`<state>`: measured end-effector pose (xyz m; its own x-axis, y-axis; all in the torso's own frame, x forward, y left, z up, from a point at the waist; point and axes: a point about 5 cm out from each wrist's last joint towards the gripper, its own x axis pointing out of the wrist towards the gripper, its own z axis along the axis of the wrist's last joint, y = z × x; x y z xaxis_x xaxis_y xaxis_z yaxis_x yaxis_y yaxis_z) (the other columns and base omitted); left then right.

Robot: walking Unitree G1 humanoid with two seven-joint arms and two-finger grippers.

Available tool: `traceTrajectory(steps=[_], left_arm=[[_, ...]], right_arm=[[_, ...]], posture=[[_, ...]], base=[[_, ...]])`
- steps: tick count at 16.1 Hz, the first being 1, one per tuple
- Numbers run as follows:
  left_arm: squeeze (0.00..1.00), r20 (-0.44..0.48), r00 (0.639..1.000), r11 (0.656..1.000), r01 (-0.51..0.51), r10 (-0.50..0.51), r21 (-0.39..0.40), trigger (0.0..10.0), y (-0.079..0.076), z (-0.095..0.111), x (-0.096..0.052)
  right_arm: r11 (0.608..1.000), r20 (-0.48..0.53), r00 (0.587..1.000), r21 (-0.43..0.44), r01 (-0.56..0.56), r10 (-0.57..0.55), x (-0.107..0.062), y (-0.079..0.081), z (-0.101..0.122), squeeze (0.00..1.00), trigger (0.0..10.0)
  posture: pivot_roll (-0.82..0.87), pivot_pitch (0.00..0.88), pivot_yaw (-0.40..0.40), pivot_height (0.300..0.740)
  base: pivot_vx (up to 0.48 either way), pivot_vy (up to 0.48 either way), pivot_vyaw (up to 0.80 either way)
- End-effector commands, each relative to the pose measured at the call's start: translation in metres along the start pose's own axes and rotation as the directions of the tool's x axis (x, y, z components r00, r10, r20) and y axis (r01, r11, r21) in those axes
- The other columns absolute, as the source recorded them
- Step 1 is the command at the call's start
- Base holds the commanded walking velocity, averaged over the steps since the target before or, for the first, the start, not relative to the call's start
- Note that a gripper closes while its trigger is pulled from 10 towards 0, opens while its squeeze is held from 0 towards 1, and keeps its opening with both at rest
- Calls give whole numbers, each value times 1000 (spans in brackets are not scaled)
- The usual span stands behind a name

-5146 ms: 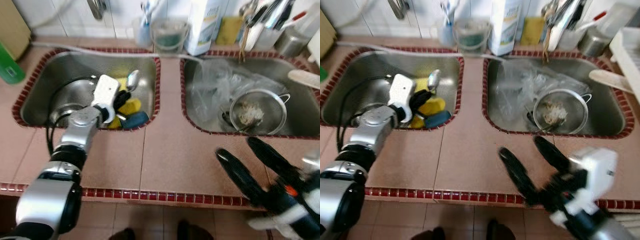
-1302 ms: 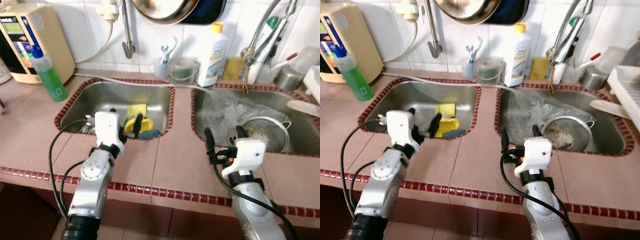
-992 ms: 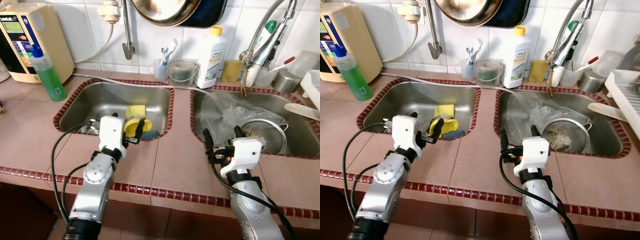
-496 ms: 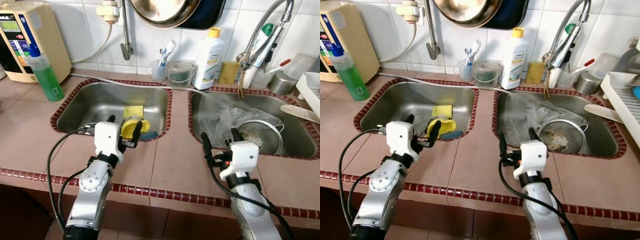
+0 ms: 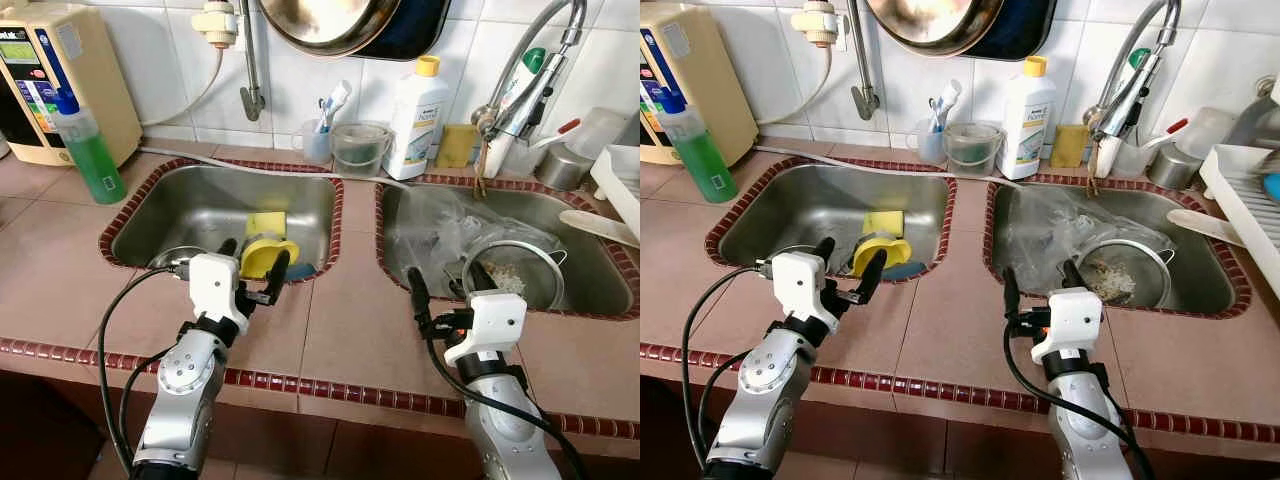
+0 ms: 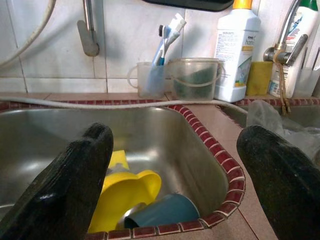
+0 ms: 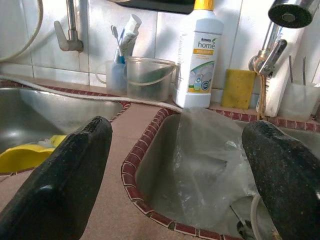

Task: Kitchen organization

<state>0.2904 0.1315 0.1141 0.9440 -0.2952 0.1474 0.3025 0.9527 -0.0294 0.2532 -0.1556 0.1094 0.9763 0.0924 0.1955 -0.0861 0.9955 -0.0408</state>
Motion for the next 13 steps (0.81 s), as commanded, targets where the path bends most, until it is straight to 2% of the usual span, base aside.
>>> traceTrajectory(steps=[1, 11, 13], left_arm=[[0, -6, 1000, 1000, 10, -10, -4, 10000, -2, 0, 0], [0, -24, 999, 1000, 23, -23, -10, 10000, -4, -1, 0], [0, -25, 999, 1000, 22, -22, -10, 10000, -4, -1, 0]], right_arm=[[1000, -16, 1000, 2, 12, -12, -1, -4, -4, 0, 10000], [1000, -15, 1000, 12, 7, -7, -3, -4, -4, 0, 10000], [1000, -16, 1000, 10, 5, -5, -3, -4, -4, 0, 10000]], posture=[[-56, 0, -4, 740], [-57, 0, -9, 740], [-56, 0, -10, 740]], base=[[0, 0, 0], [0, 0, 0], [-244, 0, 0]])
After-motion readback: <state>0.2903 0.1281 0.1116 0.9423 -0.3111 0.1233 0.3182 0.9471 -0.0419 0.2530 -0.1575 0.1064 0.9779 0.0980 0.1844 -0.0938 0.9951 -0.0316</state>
